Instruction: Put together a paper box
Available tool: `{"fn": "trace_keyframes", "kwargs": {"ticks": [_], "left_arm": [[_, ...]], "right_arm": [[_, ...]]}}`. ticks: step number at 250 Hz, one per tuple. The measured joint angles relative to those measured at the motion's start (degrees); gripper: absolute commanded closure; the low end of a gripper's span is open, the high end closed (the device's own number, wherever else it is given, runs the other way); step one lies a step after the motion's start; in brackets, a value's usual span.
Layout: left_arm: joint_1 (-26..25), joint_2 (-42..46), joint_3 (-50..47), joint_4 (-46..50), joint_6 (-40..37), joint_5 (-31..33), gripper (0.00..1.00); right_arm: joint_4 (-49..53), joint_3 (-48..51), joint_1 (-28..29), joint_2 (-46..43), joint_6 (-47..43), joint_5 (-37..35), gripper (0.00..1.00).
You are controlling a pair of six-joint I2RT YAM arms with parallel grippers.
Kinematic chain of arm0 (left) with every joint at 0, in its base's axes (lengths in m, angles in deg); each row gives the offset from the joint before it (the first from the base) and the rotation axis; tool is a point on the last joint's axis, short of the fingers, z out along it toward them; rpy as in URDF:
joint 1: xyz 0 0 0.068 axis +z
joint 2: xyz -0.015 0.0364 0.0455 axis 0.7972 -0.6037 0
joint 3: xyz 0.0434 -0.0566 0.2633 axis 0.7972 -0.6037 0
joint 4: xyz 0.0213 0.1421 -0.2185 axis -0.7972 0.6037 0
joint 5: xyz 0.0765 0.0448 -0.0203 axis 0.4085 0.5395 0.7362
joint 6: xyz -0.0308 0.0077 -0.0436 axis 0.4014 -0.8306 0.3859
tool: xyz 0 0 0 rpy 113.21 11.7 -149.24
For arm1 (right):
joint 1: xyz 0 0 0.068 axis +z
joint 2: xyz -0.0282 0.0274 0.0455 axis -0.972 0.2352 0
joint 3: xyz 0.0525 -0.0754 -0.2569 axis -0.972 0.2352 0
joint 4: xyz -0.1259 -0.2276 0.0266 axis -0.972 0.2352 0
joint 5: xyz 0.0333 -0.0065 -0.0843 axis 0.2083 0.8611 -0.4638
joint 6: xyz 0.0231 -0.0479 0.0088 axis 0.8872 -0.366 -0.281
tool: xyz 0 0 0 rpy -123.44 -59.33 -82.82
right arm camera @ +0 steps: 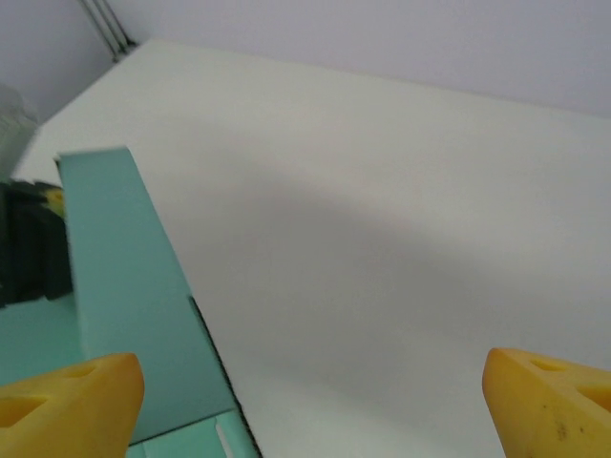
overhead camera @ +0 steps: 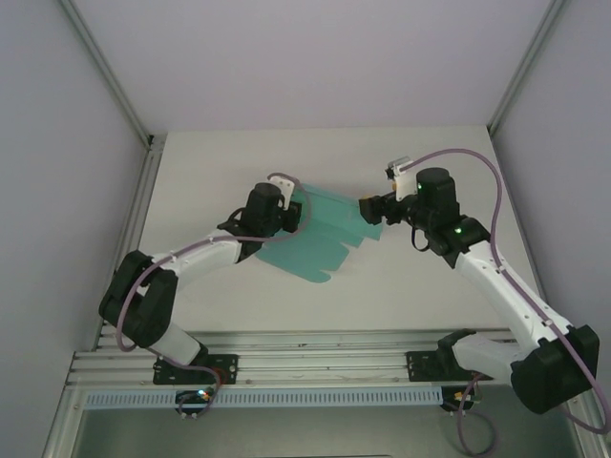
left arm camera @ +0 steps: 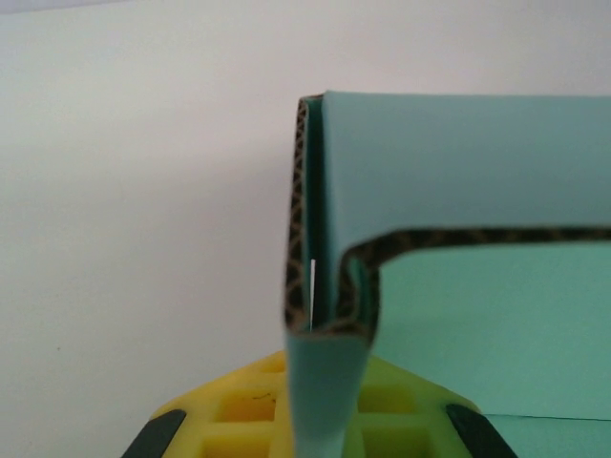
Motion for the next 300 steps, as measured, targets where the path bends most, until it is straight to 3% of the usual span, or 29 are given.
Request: {"fn": "trace_keyframes", "kwargs": {"ticks": [110, 189, 201, 236, 300], "left_arm": [[0.28, 0.57, -0.09, 2.51, 1.73, -0.55, 1.00], [0.17, 1.07, -0.09, 2.47, 3.80, -2.80, 1.00], [0.00, 1.07, -0.09, 2.08, 4.63, -2.80, 1.00], [-0.09, 0.76, -0.09, 2.01, 6.91, -1.95, 1.00], [-0.59, 0.28, -0.09, 0.57, 12.35, -1.09, 1.00]], "right_arm": [[-2.32, -0.20, 0.79, 7.08, 0.39, 10.93, 0.08], [-10.49, 0.87, 1.55, 9.97, 3.28, 10.69, 0.05], [-15.17, 2.60, 1.92, 9.97, 4.79, 9.73, 0.00], [-27.54, 7.98, 3.19, 10.40, 8.15, 3.96, 0.00], [-34.69, 9.84, 11.80, 10.69, 6.73, -18.97, 0.00]]}}
